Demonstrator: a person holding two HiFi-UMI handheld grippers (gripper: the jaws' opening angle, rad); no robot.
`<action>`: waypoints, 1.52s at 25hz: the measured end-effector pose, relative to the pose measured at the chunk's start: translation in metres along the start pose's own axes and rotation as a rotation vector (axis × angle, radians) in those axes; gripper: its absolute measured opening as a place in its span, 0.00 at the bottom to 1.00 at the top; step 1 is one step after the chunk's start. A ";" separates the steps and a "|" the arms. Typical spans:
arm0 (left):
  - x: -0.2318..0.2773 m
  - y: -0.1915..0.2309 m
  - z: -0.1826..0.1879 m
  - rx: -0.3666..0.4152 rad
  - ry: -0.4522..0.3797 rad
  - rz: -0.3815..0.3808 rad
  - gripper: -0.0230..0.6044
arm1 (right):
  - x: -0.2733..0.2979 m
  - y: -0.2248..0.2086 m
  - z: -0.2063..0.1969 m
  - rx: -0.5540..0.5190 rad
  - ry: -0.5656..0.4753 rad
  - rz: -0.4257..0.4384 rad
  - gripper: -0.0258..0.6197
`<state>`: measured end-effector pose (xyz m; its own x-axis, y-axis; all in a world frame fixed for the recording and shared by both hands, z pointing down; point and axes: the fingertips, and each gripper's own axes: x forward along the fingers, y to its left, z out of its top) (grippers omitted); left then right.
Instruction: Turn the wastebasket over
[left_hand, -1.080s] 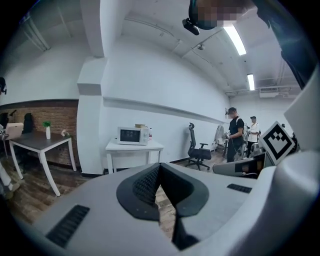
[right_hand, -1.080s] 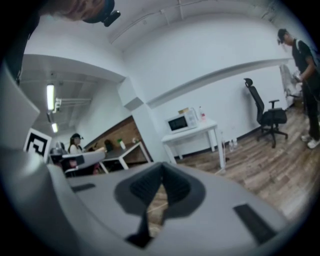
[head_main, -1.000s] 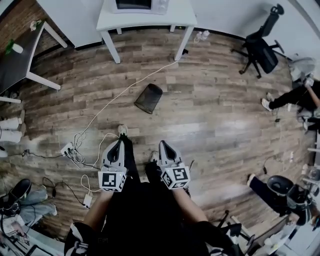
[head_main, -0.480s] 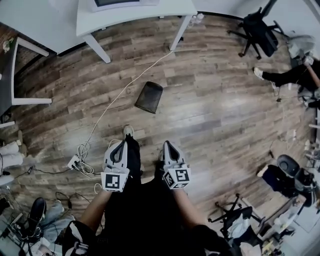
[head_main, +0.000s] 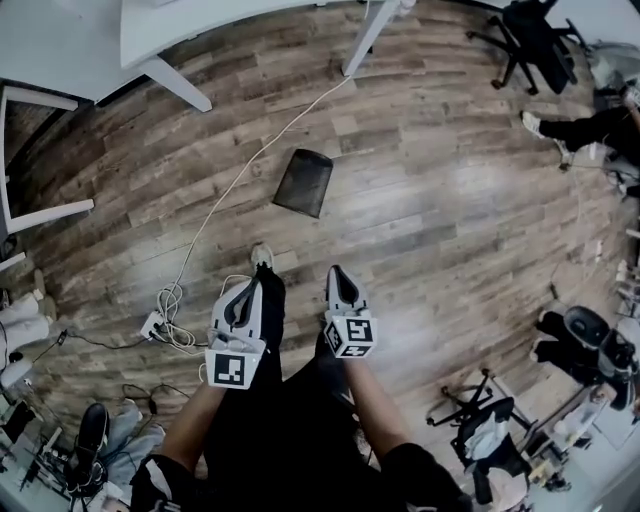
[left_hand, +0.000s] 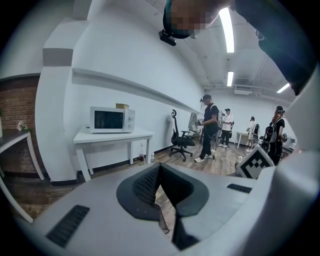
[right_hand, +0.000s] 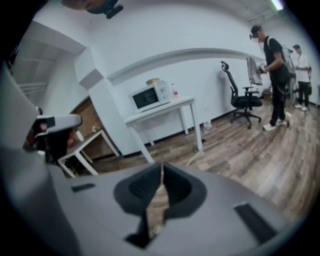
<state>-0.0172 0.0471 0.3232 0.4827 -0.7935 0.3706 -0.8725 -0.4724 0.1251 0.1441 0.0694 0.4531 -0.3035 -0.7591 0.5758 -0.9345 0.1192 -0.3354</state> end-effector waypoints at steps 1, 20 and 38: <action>0.005 0.003 -0.005 -0.011 0.005 -0.003 0.09 | 0.010 -0.004 -0.009 0.002 0.019 -0.007 0.09; 0.073 0.051 -0.092 -0.022 0.024 -0.023 0.09 | 0.202 -0.074 -0.234 -0.169 0.391 -0.086 0.25; 0.108 0.086 -0.169 -0.120 0.036 -0.011 0.09 | 0.315 -0.127 -0.354 -0.433 0.664 -0.095 0.25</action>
<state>-0.0528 -0.0147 0.5294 0.4911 -0.7733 0.4009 -0.8710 -0.4297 0.2382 0.1008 0.0413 0.9411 -0.1389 -0.2553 0.9568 -0.9096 0.4149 -0.0213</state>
